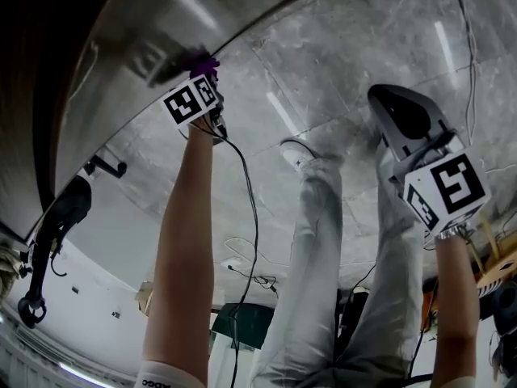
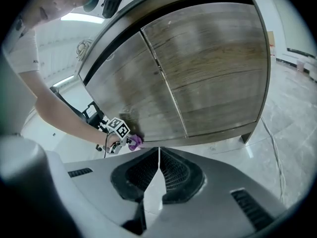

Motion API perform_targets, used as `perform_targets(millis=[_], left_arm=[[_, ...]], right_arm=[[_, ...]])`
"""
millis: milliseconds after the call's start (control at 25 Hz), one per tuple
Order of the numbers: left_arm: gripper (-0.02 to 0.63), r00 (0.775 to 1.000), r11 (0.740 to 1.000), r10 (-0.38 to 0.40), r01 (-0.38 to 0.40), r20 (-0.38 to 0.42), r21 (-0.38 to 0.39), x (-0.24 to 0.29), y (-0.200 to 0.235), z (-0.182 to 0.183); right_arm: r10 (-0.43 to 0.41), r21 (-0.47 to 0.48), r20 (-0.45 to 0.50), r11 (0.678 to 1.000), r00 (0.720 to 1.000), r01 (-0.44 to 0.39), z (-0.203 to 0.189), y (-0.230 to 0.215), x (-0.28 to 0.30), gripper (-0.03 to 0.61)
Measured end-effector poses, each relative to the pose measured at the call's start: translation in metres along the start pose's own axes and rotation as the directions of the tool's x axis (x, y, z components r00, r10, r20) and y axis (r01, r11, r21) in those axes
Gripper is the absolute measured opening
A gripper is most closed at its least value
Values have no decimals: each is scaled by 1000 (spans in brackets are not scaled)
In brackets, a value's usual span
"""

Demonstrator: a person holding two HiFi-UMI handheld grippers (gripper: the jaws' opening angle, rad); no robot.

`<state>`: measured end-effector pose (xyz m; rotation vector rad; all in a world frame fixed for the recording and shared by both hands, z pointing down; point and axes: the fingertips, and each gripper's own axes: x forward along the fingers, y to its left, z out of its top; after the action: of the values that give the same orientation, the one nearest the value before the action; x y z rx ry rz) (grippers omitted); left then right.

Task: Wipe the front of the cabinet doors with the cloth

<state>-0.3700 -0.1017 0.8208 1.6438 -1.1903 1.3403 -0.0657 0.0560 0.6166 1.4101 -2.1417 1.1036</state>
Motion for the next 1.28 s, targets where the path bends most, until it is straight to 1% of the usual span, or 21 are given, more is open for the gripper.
perform_targets(millis=[120,200,280,360,480,560,640,720,800,840,920,1000,1040,1120,1160,1200,1280], left_arm=[[143,1000,999,4,-5,-16,-52,-2,19,-9],[143,1000,998,3,-4,-25,-67,-5,29,-13],[143,999,997,16,-18,-30,-81,-10,44,-18],[142,999,992,37,-40,-24,-122,-19,61,-25],[140,997,977,79,-77,3,-200,-43,91,-34],[140,993,963,114,-103,28,-248,-65,112,-37],[140,990,948,133,-113,48,-299,-89,129,-40],[140,989,932,120,-83,82,-353,-117,132,-46],[140,985,919,84,-19,149,-393,-150,122,-50],[140,979,919,65,17,192,-395,-167,112,-51],[140,959,928,28,79,280,-364,-205,88,-50],[140,937,933,11,117,350,-341,-250,64,-52],[140,925,927,9,134,379,-350,-273,54,-54],[140,896,903,-1,192,444,-384,-318,31,-59],[140,873,887,-18,238,487,-395,-343,18,-60],[140,841,870,-41,296,539,-396,-371,4,-59],[140,757,835,-92,413,647,-364,-430,-21,-51]], right_arm=[[5,-8,-24,1000,1000,-6,-8,12,4,29],[7,-6,-34,1000,999,-7,-13,20,5,29],[6,-3,-37,1000,999,-6,-14,24,6,29],[3,-4,-31,1000,1000,-3,-8,26,6,29],[6,-11,-17,1000,1000,-6,8,28,3,29],[21,-29,-12,999,1000,-21,24,31,2,29],[37,-53,-12,998,999,-37,39,36,-1,29],[50,-77,-16,996,999,-51,51,45,-8,29],[74,-114,-20,991,997,-76,66,56,-16,29],[88,-137,-22,986,996,-91,75,61,-20,29],[122,-186,-34,974,992,-126,93,71,-30,29],[175,-222,-57,957,983,-184,108,89,-48,28],[210,-234,-69,947,975,-220,116,100,-61,28],[264,-252,-87,927,960,-278,132,118,-90,26],[279,-260,-89,920,956,-293,141,126,-108,26],[288,-267,-84,916,954,-300,150,134,-126,26],[298,-285,-51,910,953,-300,173,151,-164,26]])
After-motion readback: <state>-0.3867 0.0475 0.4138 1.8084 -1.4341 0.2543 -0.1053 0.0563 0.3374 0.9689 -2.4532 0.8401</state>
